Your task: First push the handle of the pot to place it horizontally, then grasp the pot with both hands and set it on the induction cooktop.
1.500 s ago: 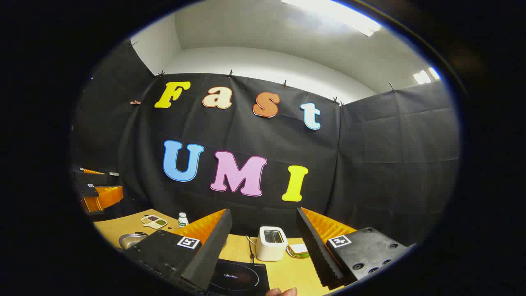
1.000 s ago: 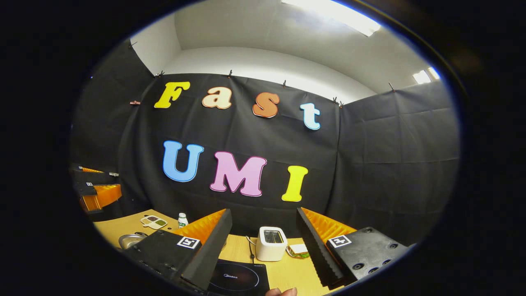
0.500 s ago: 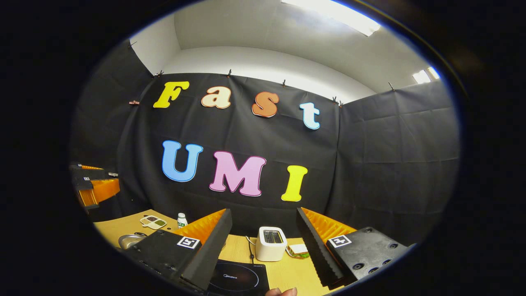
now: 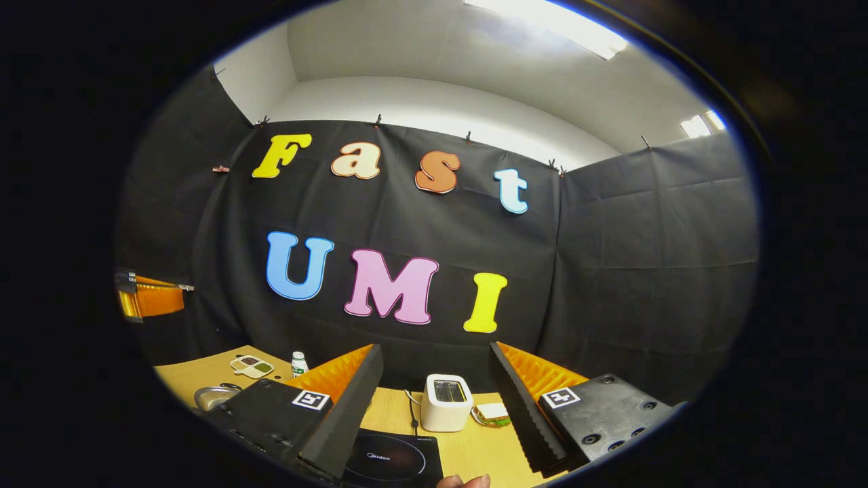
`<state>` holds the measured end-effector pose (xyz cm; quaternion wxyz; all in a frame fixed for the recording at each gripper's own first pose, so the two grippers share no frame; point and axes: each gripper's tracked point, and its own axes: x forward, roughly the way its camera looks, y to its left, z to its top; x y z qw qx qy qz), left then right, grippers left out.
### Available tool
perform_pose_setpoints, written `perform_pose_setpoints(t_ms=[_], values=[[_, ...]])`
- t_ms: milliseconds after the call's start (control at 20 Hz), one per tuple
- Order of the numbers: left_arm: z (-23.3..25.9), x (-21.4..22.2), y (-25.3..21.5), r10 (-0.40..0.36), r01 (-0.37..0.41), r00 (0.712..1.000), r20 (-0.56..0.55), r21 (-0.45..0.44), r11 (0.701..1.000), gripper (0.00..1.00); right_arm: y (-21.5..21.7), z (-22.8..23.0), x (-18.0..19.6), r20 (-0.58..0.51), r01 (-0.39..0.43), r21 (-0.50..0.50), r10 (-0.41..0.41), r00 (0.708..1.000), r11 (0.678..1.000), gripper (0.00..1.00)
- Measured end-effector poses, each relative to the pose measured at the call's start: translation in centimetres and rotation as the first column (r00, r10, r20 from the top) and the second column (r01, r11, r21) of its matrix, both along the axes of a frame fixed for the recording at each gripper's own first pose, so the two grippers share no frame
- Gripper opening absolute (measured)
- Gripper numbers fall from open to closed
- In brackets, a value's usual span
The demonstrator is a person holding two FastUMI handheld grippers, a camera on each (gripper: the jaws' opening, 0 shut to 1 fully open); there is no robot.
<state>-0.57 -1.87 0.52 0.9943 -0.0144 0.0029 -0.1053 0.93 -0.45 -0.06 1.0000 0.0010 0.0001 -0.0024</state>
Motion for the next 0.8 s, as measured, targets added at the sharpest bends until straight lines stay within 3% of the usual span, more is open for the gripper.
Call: perform_pose_setpoints(t_ms=[150,350,450,500,600,650,800], values=[[-3.6,0.2,-0.5,-0.102,0.107,0.983,-0.153,0.028,0.994,0.05,-0.3,-0.5,0.1,-0.011,0.005,0.001,-0.005,1.0,1.0,0.97],[-9.3,-0.2,0.0,-0.169,0.195,0.904,-0.392,0.027,0.981,0.05,-1.3,-0.7,0.2,-0.013,0.024,-0.009,-0.024,1.0,1.0,0.97],[-13.1,-1.8,-0.2,-0.214,0.26,0.807,-0.55,0.005,0.966,0.05,-1.7,-1.2,0.2,-0.022,0.036,-0.006,-0.036,0.999,0.999,0.98],[-15.2,-2.8,-0.2,-0.225,0.287,0.743,-0.63,-0.003,0.958,0.05,-2.0,-1.4,0.3,-0.027,0.041,-0.003,-0.041,0.999,0.999,0.97],[-19.1,-4.0,0.7,-0.194,0.314,0.641,-0.743,0.023,0.949,0.05,-2.3,-1.6,0.2,-0.034,0.049,0.001,-0.049,0.998,0.999,0.97],[-21.0,-5.0,1.2,-0.177,0.332,0.576,-0.798,0.031,0.943,0.05,-2.4,-1.5,0.3,-0.033,0.05,0.001,-0.05,0.998,0.999,0.97],[-25.8,-7.9,1.1,-0.17,0.368,0.408,-0.897,-0.009,0.93,0.05,-2.8,-1.2,0.2,-0.019,0.06,-0.014,-0.06,0.998,0.998,0.98]])
